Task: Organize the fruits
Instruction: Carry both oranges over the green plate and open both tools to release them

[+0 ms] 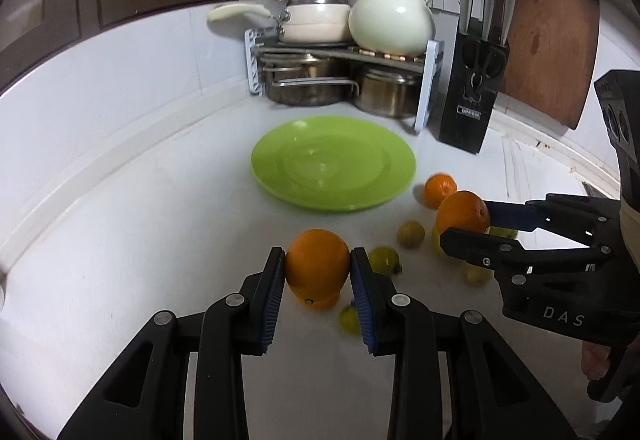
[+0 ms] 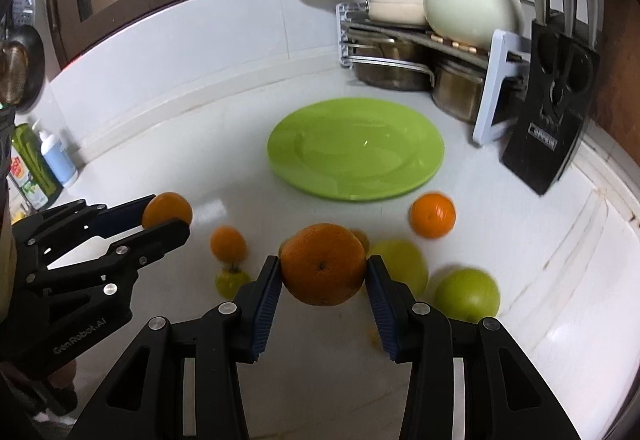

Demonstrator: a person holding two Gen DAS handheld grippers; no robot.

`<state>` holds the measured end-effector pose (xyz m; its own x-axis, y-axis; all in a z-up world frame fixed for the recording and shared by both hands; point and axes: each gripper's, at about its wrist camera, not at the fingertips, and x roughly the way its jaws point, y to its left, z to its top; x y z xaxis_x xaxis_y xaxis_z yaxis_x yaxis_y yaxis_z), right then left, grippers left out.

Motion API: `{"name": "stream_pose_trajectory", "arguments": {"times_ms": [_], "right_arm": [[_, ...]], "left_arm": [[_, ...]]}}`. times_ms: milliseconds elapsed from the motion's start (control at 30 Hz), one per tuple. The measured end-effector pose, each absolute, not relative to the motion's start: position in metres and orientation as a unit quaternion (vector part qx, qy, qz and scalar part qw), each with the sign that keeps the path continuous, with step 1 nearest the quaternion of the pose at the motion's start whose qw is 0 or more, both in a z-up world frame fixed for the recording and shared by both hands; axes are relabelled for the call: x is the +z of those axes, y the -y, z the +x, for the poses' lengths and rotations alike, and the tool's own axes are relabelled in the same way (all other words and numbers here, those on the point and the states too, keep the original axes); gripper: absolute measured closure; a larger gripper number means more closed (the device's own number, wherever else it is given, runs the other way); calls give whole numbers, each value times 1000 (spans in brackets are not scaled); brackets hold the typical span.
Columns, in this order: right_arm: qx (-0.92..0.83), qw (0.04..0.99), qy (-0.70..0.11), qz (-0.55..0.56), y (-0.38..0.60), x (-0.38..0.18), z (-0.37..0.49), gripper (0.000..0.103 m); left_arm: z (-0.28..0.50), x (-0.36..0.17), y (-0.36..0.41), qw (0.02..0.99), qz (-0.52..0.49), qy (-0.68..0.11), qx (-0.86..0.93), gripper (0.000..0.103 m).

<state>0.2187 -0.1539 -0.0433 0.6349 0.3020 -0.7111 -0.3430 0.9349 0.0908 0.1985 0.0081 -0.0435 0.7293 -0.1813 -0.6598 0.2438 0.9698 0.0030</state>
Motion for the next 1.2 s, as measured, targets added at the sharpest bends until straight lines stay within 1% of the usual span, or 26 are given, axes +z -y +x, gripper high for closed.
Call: {"name": "stream_pose_trajectory", "arguments": {"times_ms": [300, 500, 933, 1200], "right_arm": [[185, 907, -374, -50, 152, -26, 261, 59], [189, 899, -389, -63, 150, -22, 298, 59], [206, 858, -463, -84, 143, -50, 365, 59], [206, 843, -489, -91, 138, -68, 386, 59]], "left_arm": [[242, -32, 2, 928, 57, -342, -138, 70], [281, -32, 9, 915, 75, -362, -162, 70], [361, -53, 16, 881, 88, -427, -183, 70], [379, -73, 21, 865, 109, -450, -191, 70]]}}
